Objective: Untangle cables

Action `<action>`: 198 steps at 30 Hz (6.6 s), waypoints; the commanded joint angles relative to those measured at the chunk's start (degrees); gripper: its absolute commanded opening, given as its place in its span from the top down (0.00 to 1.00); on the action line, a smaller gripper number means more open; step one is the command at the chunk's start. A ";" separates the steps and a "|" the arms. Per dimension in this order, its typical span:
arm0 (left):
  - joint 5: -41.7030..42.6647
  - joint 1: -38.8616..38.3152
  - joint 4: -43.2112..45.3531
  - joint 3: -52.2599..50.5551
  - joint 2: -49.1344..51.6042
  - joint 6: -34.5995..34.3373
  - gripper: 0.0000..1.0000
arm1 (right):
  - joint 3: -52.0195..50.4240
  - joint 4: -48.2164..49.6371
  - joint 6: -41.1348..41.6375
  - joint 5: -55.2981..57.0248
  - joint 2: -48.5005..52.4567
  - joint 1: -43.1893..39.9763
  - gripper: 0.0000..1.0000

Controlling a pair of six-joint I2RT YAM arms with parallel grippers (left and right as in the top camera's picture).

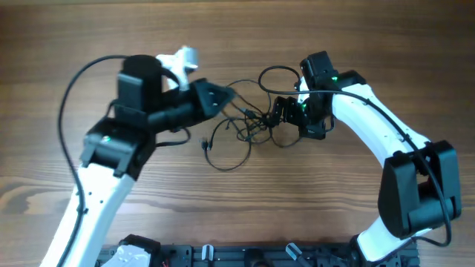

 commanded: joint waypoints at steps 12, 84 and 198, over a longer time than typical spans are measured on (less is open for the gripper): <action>1.25 14.56 -11.93 1.84 -6.03 -0.96 0.96 | -1.86 -0.48 -2.91 -6.27 -6.03 -9.09 0.03; 15.91 6.71 -10.51 1.77 3.41 -2.80 0.50 | 14.95 10.38 -7.96 -48.57 -33.29 1.42 0.96; -38.45 4.72 -30.64 1.77 12.37 -25.73 0.96 | 14.53 -7.61 1.33 13.14 -30.51 1.53 0.96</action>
